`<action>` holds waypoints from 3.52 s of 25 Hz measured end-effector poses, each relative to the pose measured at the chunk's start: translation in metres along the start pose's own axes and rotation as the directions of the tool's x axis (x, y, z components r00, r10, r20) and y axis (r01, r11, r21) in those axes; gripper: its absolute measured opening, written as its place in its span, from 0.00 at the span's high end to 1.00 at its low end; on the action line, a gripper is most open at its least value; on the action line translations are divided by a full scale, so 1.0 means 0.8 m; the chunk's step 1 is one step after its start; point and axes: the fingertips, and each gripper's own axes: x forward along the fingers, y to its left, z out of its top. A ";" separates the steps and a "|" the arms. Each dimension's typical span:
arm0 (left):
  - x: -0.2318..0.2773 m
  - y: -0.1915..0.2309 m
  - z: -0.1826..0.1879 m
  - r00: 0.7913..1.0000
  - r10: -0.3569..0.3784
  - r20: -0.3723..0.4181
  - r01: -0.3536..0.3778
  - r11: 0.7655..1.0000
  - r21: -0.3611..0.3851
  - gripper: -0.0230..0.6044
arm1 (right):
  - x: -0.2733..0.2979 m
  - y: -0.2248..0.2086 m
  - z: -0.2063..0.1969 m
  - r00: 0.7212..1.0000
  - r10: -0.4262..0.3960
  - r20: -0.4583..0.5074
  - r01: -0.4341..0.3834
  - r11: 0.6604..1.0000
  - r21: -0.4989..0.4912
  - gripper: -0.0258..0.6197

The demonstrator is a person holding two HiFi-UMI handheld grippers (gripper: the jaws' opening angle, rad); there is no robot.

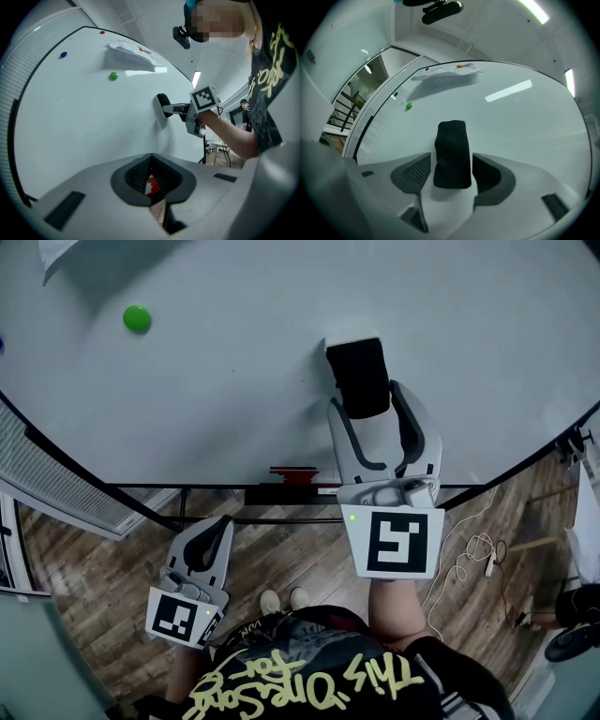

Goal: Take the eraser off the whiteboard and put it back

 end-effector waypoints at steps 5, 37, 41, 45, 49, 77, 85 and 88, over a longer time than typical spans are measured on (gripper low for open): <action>0.005 -0.004 0.003 1.000 -0.011 0.002 0.011 1.000 0.007 0.95 | -0.007 0.004 0.001 0.999 0.037 0.022 -0.038 0.998 0.055 0.55; 0.030 -0.023 0.019 0.998 -0.052 0.022 0.051 0.998 0.033 0.95 | -0.059 0.028 -0.069 0.976 0.213 -0.045 -0.202 0.963 0.181 0.55; 0.031 -0.024 0.020 0.998 -0.052 0.024 0.051 0.998 0.034 0.95 | -0.062 0.036 -0.074 0.970 0.237 -0.050 -0.224 0.957 0.187 0.55; 0.033 -0.020 0.022 0.998 -0.049 0.029 0.048 0.998 0.034 0.95 | -0.064 0.045 -0.084 0.963 0.265 -0.058 -0.249 0.949 0.191 0.55; 0.032 -0.015 0.024 0.998 -0.044 0.035 0.043 0.998 0.035 0.95 | -0.067 0.057 -0.091 0.954 0.292 -0.067 -0.275 0.942 0.192 0.55; 0.059 -0.034 0.036 0.997 -0.045 0.056 0.042 0.998 0.050 0.95 | -0.080 0.083 -0.115 0.921 0.385 -0.063 -0.365 0.907 0.208 0.86; 0.072 -0.048 0.035 0.998 -0.028 0.060 0.025 0.999 0.048 0.95 | -0.085 0.082 -0.126 0.901 0.430 -0.060 -0.408 0.887 0.216 0.90; 0.074 -0.058 0.035 0.997 -0.018 0.073 0.015 0.999 0.047 0.95 | -0.090 0.080 -0.126 0.897 0.441 -0.036 -0.421 0.876 0.234 0.92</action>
